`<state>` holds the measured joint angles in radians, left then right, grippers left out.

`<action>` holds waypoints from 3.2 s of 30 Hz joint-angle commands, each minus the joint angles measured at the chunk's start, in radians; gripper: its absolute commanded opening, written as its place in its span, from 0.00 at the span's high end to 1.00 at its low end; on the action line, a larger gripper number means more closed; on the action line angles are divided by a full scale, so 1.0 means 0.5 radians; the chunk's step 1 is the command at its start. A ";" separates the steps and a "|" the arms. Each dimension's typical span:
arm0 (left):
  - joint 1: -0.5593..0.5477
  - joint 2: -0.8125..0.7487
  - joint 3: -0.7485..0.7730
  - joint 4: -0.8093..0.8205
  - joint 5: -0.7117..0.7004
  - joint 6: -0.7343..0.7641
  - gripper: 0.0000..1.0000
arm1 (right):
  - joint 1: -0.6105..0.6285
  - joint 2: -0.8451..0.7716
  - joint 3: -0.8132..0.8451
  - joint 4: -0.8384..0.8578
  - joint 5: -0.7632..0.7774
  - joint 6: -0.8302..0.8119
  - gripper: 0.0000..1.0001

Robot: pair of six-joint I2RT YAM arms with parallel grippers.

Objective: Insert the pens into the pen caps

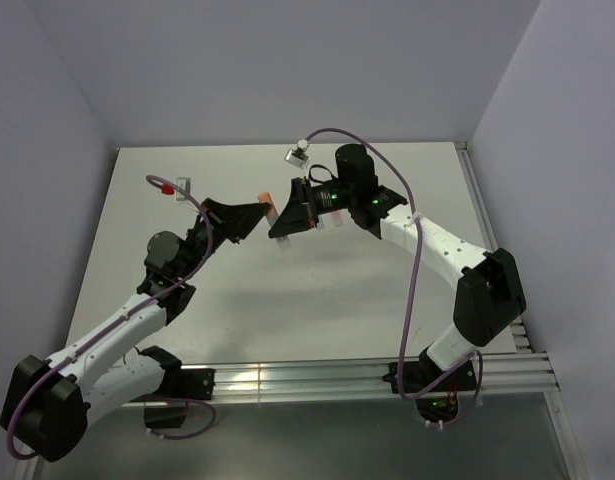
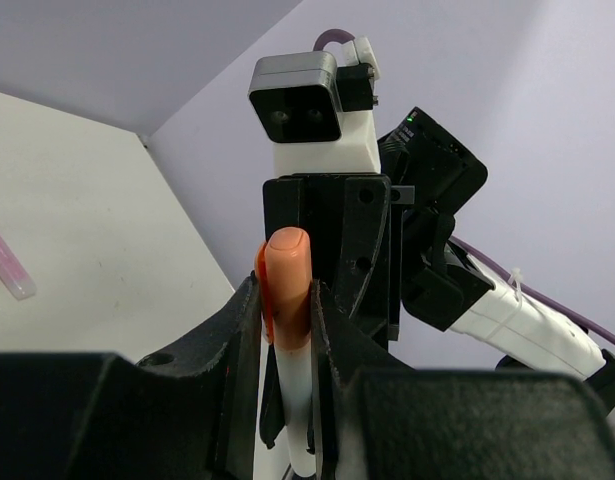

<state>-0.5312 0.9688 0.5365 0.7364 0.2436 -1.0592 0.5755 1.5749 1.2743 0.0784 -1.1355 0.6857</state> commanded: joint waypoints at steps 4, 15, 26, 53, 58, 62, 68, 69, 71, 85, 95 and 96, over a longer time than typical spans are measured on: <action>-0.257 -0.103 -0.107 -0.209 0.789 0.026 1.00 | -0.157 -0.027 0.185 0.307 0.679 0.028 1.00; -0.269 -0.189 -0.101 -0.325 0.746 0.069 1.00 | -0.157 -0.051 0.160 0.300 0.676 0.018 1.00; -0.263 -0.566 0.111 -0.988 0.146 0.330 0.66 | -0.142 -0.088 0.124 0.205 0.620 -0.101 1.00; -0.211 -0.600 0.547 -1.700 -0.665 0.643 0.48 | -0.083 -0.797 -0.453 0.196 0.105 -0.890 1.00; -0.189 -0.594 0.550 -1.700 -0.638 0.655 0.48 | -0.086 -0.763 -0.432 0.171 0.111 -0.896 1.00; -0.171 -0.566 0.568 -1.715 -0.604 0.685 0.47 | -0.086 -0.735 -0.410 0.123 0.142 -0.917 1.00; -0.137 -0.557 0.571 -1.712 -0.546 0.698 0.46 | -0.086 -0.683 -0.361 0.028 0.230 -0.942 1.00; -0.128 -0.554 0.574 -1.715 -0.539 0.701 0.46 | -0.086 -0.659 -0.328 -0.006 0.340 -0.948 1.00; -0.122 -0.542 0.580 -1.727 -0.536 0.707 0.46 | -0.092 -0.604 -0.257 -0.204 0.552 -0.966 1.00; -0.008 -0.336 0.688 -1.902 -0.460 0.790 0.45 | -0.620 0.426 0.516 -0.985 1.587 -0.794 0.97; 0.130 -0.278 0.651 -1.884 -0.266 0.824 0.45 | -0.734 1.007 0.952 -1.353 2.132 -0.819 0.85; 0.139 -0.275 0.642 -1.884 -0.251 0.827 0.45 | -0.734 1.025 0.967 -1.362 2.148 -0.819 0.84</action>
<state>-0.4793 0.8341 0.8368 -0.2279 0.0643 -0.6750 0.2150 2.0705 1.6863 -0.5392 -0.1738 0.2909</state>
